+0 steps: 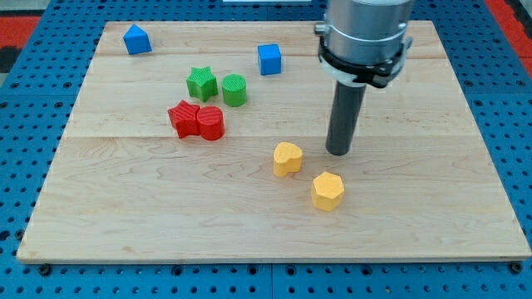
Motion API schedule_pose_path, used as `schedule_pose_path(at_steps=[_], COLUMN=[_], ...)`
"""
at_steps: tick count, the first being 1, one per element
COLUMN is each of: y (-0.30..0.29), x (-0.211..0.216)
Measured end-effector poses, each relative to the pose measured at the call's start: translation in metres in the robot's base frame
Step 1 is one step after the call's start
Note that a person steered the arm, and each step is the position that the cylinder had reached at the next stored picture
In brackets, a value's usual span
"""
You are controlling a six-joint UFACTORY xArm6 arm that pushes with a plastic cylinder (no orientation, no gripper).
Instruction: Push the heart into the green circle
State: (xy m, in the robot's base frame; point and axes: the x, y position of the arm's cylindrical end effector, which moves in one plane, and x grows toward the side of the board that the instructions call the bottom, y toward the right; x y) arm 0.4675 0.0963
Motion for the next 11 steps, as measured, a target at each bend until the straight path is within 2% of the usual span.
schedule_pose_path(at_steps=[1, 4, 5, 6, 7, 8, 9, 10, 11], y=[-0.019, -0.040, -0.037, -0.087, -0.082, -0.082, -0.082, -0.096, -0.106], x=[0.028, 0.032, 0.052, 0.034, -0.011, -0.077, -0.093, -0.072, -0.028])
